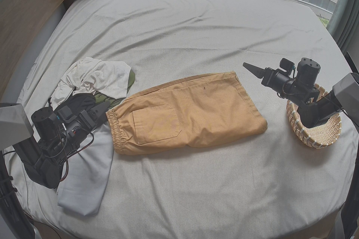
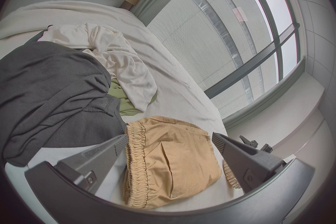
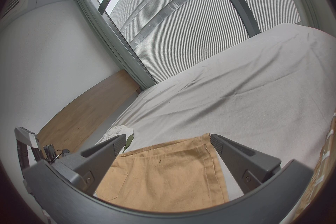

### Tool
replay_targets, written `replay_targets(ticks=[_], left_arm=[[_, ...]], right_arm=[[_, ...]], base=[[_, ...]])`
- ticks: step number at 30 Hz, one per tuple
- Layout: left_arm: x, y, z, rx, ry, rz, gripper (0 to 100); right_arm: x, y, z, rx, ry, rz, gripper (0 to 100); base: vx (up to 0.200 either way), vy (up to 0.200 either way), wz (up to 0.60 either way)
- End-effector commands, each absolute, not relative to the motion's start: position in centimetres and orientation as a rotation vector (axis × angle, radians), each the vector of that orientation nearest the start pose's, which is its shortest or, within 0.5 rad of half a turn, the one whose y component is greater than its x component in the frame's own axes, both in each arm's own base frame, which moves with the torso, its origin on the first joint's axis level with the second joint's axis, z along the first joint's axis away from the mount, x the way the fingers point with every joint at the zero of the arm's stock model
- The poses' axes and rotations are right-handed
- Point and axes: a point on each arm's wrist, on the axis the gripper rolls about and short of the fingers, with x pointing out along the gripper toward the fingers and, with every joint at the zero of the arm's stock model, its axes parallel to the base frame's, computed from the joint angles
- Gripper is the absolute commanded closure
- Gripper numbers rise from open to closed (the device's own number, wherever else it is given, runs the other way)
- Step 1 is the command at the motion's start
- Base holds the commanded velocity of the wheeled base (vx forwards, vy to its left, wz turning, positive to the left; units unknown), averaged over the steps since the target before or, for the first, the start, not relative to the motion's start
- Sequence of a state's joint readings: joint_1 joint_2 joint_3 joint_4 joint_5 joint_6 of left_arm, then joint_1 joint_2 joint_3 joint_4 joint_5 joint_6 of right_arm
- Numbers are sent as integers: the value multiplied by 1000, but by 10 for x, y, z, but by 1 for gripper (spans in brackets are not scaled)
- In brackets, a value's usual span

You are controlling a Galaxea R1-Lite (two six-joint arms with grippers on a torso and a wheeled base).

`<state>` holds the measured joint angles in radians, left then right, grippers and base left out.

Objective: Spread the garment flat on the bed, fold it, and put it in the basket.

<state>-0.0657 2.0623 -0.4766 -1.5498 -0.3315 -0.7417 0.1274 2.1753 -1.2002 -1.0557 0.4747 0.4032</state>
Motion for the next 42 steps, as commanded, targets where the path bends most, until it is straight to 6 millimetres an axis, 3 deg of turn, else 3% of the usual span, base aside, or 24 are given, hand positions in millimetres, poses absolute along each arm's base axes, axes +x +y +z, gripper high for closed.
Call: replay_targets(ticks=[1, 5, 8, 18, 23, 31, 42], left_arm=[[314, -30, 85, -737, 183, -370, 0], [313, -30, 86, -736, 182, -374, 0], [308, -32, 88, -734, 184, -380, 0], [286, -49, 89, -727, 248, -447, 0], [277, -52, 84, -713, 291, -475, 0], [265, -51, 94, -653, 262, -506, 0], [265, -52, 93, -652, 268, -506, 0]], right_arm=[[411, 66, 156, 379, 56, 612, 0], [399, 66, 158, 385, 77, 607, 0], [377, 66, 150, 402, 132, 564, 0], [326, 58, 103, 471, 256, 537, 0], [329, 58, 92, 474, 253, 542, 0], [324, 69, 81, 475, 301, 567, 0], [327, 75, 52, 482, 394, 554, 0]], base=[[0, 0, 0], [0, 0, 0], [0, 0, 0], [0, 0, 0], [0, 0, 0], [0, 0, 0], [0, 0, 0]])
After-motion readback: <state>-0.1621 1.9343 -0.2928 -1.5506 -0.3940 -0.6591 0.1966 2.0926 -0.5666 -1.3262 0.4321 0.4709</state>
